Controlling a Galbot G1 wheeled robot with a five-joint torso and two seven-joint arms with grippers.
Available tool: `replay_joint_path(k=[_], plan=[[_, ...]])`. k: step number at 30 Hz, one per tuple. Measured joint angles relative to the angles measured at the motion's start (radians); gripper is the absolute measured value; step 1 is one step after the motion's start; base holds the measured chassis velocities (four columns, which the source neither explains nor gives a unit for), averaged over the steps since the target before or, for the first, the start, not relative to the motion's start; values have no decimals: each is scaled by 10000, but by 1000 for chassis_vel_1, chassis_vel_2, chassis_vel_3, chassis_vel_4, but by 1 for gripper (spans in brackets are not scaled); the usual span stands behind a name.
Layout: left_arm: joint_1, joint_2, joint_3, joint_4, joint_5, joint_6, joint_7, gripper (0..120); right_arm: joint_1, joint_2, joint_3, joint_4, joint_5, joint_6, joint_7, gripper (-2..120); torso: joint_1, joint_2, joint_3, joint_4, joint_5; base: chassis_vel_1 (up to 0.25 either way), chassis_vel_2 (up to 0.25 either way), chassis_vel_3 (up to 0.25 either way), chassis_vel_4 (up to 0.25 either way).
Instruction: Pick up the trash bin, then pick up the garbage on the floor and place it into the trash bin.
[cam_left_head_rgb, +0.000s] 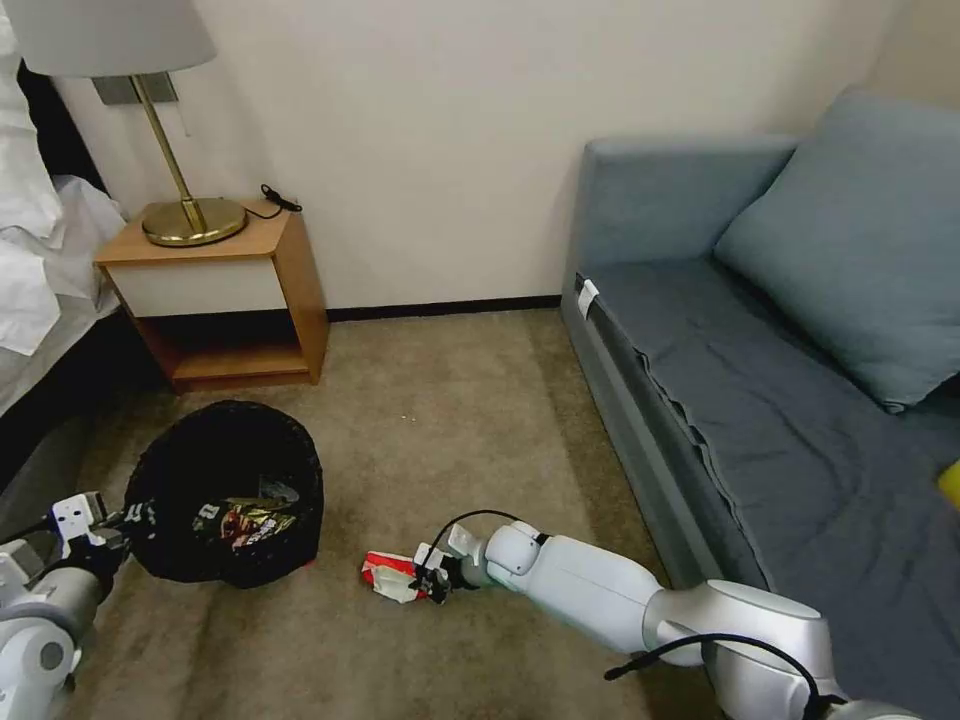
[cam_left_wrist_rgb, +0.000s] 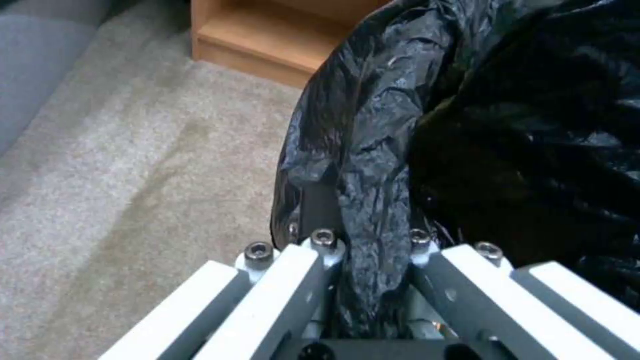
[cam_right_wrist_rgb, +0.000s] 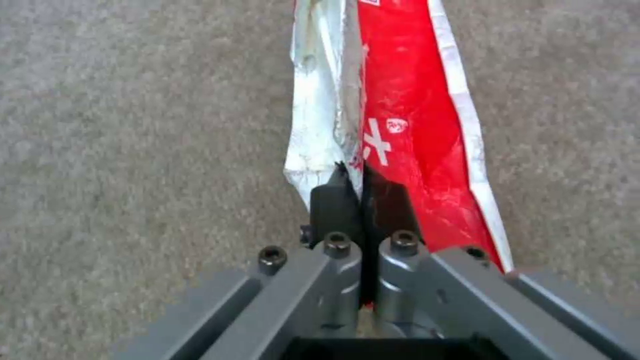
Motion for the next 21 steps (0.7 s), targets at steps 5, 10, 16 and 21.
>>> replay_joint_path(k=[5,10,16,21], plan=[[-29,16,113,19,4,0,-1,2,-23,-146,231,207,1,-10,129,0,0,0,0,0,1,0,0,0,0],[-106,49,323,44,30,8,-28,2,185,-521,726,662,23,-70,297,0,0,0,0,-1,1,0,0,0,0],[-196,95,552,69,62,25,-51,2,603,-1191,1529,1540,40,-214,529,0,0,0,1,1,2,0,0,0,0],[-307,159,839,84,90,47,-69,2,1131,-2154,2468,2560,56,-386,843,0,0,0,1,0,4,0,0,0,0]])
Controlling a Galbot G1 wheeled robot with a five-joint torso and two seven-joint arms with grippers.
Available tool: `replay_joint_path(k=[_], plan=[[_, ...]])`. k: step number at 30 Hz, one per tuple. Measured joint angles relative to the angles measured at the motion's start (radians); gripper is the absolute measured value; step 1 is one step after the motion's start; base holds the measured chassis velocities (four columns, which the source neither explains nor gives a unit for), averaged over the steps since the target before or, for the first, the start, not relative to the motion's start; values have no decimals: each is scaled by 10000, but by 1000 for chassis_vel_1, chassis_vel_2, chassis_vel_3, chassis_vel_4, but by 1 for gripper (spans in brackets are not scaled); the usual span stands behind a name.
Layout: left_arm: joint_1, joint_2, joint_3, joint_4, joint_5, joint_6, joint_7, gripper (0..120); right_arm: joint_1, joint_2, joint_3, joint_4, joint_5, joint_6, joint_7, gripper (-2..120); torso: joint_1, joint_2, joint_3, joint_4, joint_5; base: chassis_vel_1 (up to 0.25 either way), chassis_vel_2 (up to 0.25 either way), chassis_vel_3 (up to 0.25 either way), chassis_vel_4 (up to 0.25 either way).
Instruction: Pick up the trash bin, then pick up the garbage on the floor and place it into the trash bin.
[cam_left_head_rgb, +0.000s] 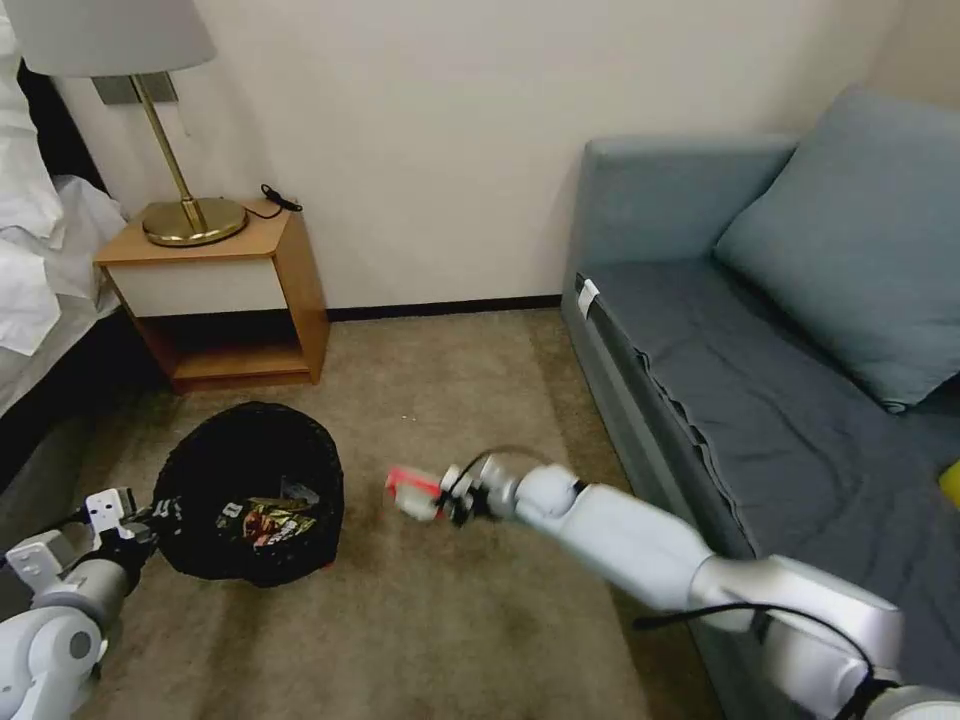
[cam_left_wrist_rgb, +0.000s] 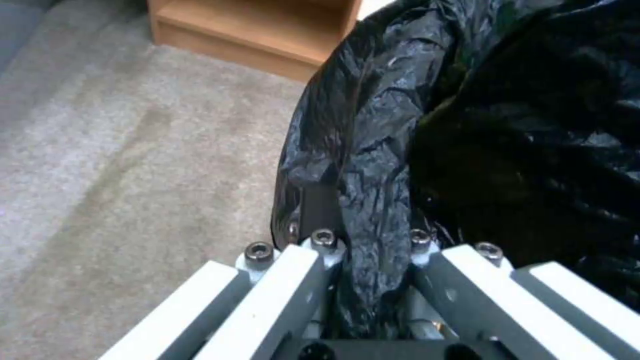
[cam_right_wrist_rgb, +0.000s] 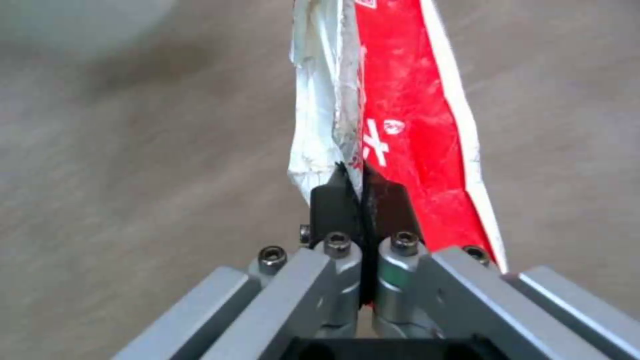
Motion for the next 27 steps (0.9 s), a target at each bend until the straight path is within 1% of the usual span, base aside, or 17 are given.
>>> replay_joint_path(k=[5,6,8,9,10,11,13,15,16,18,20,21,24,27], plan=[[-150,74,414,1,4,42,-58,2,610,-1305,1110,1537,509,-288,648,0,0,0,0,-3,-2,0,0,0,0],[-150,74,414,1,4,42,-58,2,610,-1305,1110,1537,509,-288,648,0,0,0,0,-3,-2,0,0,0,0],[-216,77,594,-7,-7,83,-104,2,857,-1748,1403,2516,926,-444,904,0,0,0,0,-4,1,0,0,0,0],[-235,76,647,-19,-15,101,-112,2,921,-1847,1429,2761,1056,-475,952,0,0,0,0,-2,-1,0,0,0,0],[-274,73,780,-43,-27,142,-142,2,1106,-2162,1451,3517,1502,-601,1122,0,-1,1,-1,-2,-5,0,0,0,0],[-274,73,780,-43,-27,142,-142,2,1106,-2162,1451,3517,1502,-601,1122,0,-1,1,-1,-2,-5,0,0,0,0],[-314,51,947,-67,-28,180,-181,2,1291,-2430,1251,4550,1930,-720,1282,0,0,0,-1,-2,0,0,0,0,0],[-365,0,1149,-98,-35,212,-218,2,1487,-2627,775,5688,2377,-862,1531,0,0,0,-1,-1,-5,0,0,0,0],[-365,0,1149,-98,-35,212,-218,2,1487,-2627,775,5688,2377,-862,1531,0,0,0,-1,-1,-5,0,0,0,0],[-381,-46,1275,-150,-36,257,-257,2,1599,-2666,304,6634,2591,-989,1675,0,0,1,-1,0,-3,0,0,0,0],[-375,-97,1395,-208,-30,275,-276,2,1686,-2585,-64,7271,2737,-1132,1831,0,0,0,-1,1,-4,0,0,0,0],[-375,-97,1395,-208,-30,275,-276,2,1686,-2585,-64,7271,2737,-1132,1831,0,0,0,-1,1,-4,0,0,0,0],[-350,-193,1544,-308,-12,304,-338,2,1840,-2366,-583,7830,2881,-1326,1998,0,0,0,-1,1,-4,0,0,0,0],[-331,-262,1611,-387,12,312,-369,2,2010,-2279,-963,7961,2891,-1340,2005,0,0,0,-1,1,-5,0,0,0,0]])
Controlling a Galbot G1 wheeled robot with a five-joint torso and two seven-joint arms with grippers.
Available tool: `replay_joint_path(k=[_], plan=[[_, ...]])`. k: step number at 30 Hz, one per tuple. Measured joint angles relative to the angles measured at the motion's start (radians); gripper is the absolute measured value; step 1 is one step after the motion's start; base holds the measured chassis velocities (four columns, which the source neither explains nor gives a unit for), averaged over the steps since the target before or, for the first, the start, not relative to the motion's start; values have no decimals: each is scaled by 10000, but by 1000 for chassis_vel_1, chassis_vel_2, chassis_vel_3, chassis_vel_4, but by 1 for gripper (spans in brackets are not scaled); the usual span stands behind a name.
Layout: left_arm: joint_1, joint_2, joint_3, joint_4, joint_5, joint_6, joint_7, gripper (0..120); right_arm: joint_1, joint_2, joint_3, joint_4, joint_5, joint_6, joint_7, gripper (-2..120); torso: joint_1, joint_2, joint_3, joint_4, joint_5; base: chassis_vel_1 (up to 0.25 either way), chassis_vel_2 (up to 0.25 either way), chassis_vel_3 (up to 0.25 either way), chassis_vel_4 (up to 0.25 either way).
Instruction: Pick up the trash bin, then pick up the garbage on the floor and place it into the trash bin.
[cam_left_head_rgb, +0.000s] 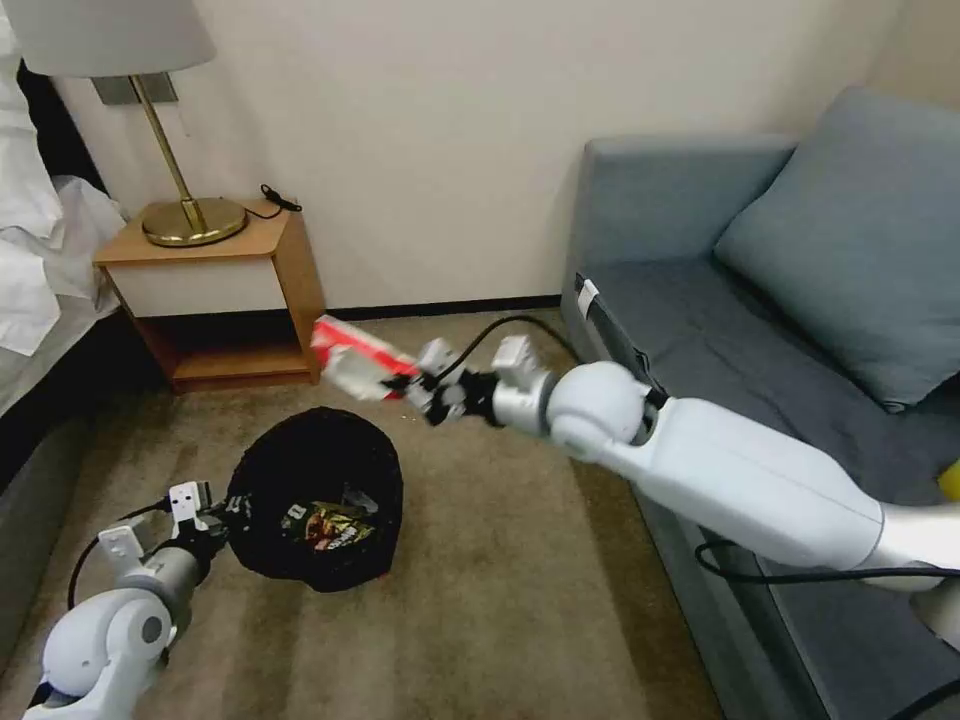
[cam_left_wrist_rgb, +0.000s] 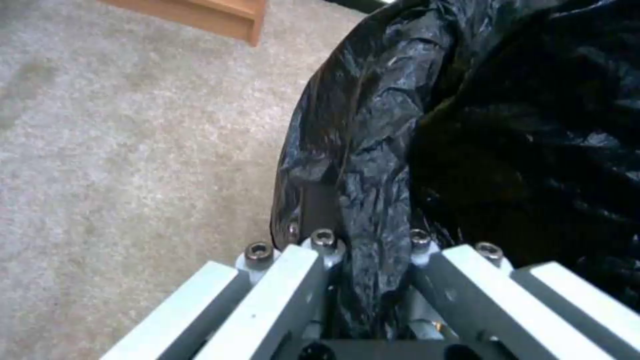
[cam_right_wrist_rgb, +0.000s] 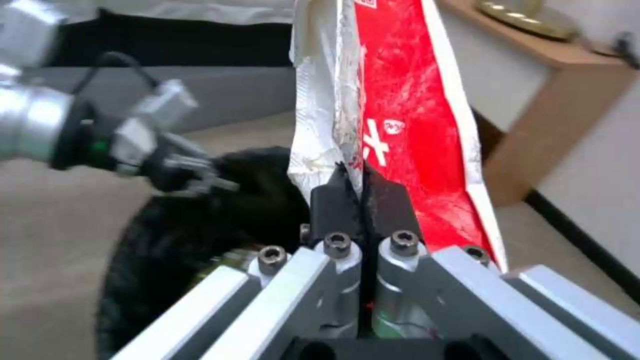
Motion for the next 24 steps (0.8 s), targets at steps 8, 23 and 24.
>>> replay_joint_path(k=[8,23,24], plan=[[74,-206,122,-264,52,42,-116,2,202,227,-1186,46,-317,47,-93,0,0,0,0,-1,0,0,0,0,0],[139,-444,221,-523,94,164,-279,2,-458,365,-1712,-600,-1448,95,-201,2,0,0,0,-2,1,0,0,0,0],[142,-452,228,-528,96,169,-281,2,-472,365,-1711,-611,-1464,95,-200,5,0,0,0,-2,0,0,0,0,0]])
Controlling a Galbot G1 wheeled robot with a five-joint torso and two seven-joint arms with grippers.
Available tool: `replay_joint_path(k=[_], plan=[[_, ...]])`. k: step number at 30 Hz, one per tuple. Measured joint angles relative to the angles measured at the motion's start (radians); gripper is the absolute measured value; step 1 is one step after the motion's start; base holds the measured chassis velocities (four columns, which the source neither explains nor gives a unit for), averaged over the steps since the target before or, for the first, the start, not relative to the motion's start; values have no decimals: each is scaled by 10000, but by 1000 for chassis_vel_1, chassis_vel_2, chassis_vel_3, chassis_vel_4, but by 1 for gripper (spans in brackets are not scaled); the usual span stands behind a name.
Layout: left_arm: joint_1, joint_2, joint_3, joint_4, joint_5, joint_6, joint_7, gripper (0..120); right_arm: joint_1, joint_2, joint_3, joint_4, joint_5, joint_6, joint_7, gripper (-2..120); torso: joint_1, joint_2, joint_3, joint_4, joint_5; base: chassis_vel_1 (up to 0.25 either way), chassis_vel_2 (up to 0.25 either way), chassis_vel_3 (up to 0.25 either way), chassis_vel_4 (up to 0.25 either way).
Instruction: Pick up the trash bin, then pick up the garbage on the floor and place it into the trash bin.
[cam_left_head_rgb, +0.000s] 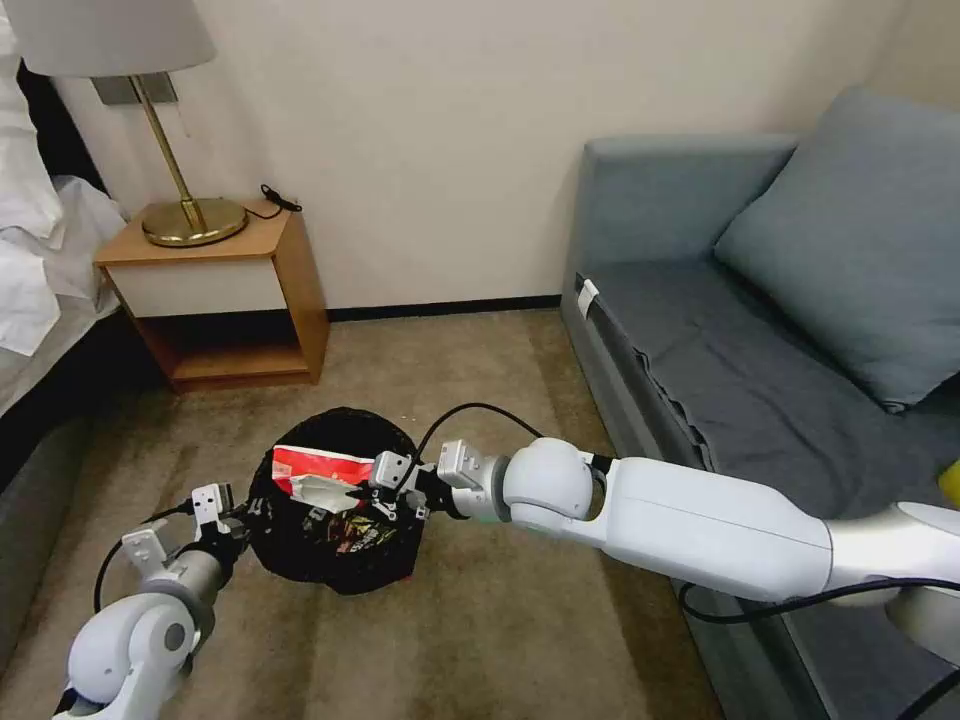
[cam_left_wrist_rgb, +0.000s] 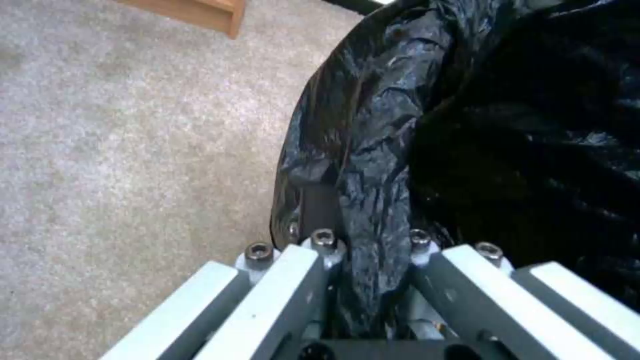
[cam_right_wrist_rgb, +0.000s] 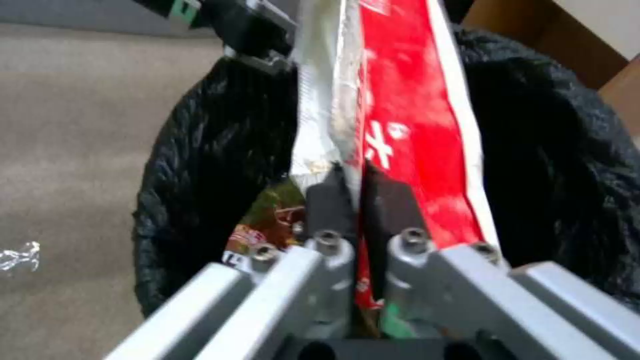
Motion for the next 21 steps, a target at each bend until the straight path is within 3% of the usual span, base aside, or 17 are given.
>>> replay_joint_path(k=[15,20,21], plan=[[96,-28,12,-113,-60,160,-185,2,-402,-203,491,17,-363,1,80,57,0,1,0,1,0,0,0,0,0],[93,-40,5,-64,-642,511,-736,2,-1022,-841,1841,702,-521,55,510,79,0,1,0,1,1,0,0,0,0],[93,-40,5,-64,-642,511,-736,2,-1022,-841,1841,702,-521,55,510,79,0,1,0,1,1,0,0,0,0]])
